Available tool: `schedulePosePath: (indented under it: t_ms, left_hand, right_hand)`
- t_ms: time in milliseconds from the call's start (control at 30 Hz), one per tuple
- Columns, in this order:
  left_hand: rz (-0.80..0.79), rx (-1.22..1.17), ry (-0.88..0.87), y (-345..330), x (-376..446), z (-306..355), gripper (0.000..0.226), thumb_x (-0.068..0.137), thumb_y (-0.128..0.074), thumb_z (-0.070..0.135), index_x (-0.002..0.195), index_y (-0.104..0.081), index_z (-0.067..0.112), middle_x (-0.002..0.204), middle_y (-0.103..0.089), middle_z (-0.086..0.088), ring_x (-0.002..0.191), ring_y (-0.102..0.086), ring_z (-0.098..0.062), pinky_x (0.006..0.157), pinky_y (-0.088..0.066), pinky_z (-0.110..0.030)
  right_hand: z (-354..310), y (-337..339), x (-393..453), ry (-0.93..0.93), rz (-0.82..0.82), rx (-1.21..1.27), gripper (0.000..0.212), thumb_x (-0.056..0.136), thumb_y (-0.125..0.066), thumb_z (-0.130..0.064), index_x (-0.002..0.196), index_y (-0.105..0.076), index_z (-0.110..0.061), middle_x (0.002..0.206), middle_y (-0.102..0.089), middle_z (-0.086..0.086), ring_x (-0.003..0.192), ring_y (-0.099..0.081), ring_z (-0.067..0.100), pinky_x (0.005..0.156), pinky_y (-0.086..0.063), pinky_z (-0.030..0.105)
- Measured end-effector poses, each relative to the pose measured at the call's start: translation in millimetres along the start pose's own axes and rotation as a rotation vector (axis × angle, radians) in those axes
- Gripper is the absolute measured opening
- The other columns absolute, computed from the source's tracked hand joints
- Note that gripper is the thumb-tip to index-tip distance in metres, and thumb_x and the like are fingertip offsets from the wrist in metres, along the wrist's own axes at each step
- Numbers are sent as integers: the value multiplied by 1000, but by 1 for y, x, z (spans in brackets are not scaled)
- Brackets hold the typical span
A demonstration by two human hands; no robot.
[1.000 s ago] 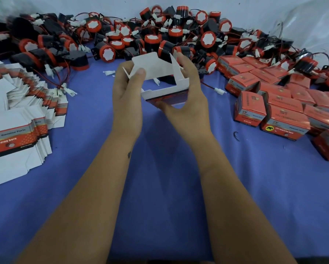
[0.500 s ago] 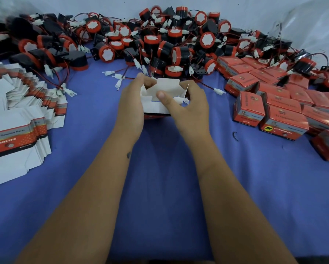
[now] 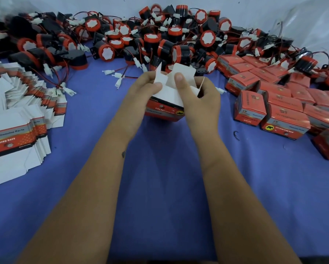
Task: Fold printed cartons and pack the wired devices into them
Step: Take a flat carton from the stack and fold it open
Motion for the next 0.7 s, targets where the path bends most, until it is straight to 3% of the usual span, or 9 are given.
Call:
schedulePosePath:
  t_ms: [67, 167, 267, 400, 500, 600, 700]
  left_hand:
    - [-3, 34, -3, -4, -1, -3, 22, 94, -52, 34, 115, -61, 33, 104, -71, 16, 98, -67, -2, 76, -52, -15]
    - [93, -49, -17, -4, -2, -3, 20, 95, -54, 32, 114, -58, 33, 103, -71, 17, 99, -69, -4, 76, -54, -18]
    - [214, -94, -61, -1, -2, -3, 22, 93, -55, 27, 115, -56, 30, 98, -71, 19, 96, -69, -5, 75, -55, -21]
    - [303, -99, -84, 1, -3, -4, 26, 90, -55, 17, 113, -54, 29, 92, -70, 19, 86, -68, -2, 69, -53, -19]
    - [345, -93, -83, 1, -4, -3, 29, 90, -49, 7, 108, -54, 29, 94, -68, 16, 80, -67, 1, 63, -52, -18]
    - [330, -89, -99, -1, -4, -2, 35, 90, -44, 1, 107, -55, 29, 86, -69, 24, 76, -66, 3, 59, -52, -18]
    - [284, -58, -112, -5, -6, 1, 39, 89, -39, 0, 107, -56, 30, 84, -67, 30, 74, -64, 8, 58, -50, -16]
  right_hand:
    - [1, 2, 1, -29, -11, 67, 28, 85, -70, -46, 87, -65, -18, 97, -68, 11, 98, -62, 30, 81, -55, 47]
    - [2, -1, 1, -23, -107, 217, 20, 93, -65, -30, 105, -67, -14, 105, -68, 13, 102, -63, 31, 89, -54, 48]
    - [2, -6, 0, -43, -176, 306, 23, 97, -59, -15, 118, -62, -8, 108, -68, 9, 101, -65, 21, 85, -57, 32]
    - [2, -13, -3, -24, -185, 271, 18, 96, -58, -11, 113, -64, -12, 108, -69, 14, 100, -66, 27, 85, -56, 40]
    - [4, -18, -4, -31, -204, 251, 22, 95, -58, -9, 115, -63, -15, 110, -68, 14, 104, -63, 31, 82, -57, 36]
    - [6, -20, -4, -53, -227, 256, 21, 94, -57, -7, 110, -63, -20, 112, -66, 14, 105, -62, 33, 78, -58, 33]
    - [9, -18, -3, -105, -199, 253, 20, 90, -56, -5, 101, -64, -19, 100, -68, 7, 88, -63, 22, 66, -54, 25]
Point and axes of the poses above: each hand's wrist, its own x-axis towards the middle knuckle, its own y-axis out of the back of the hand, z = x × y, the point moved 3 cm from there along x, towards the middle knuckle
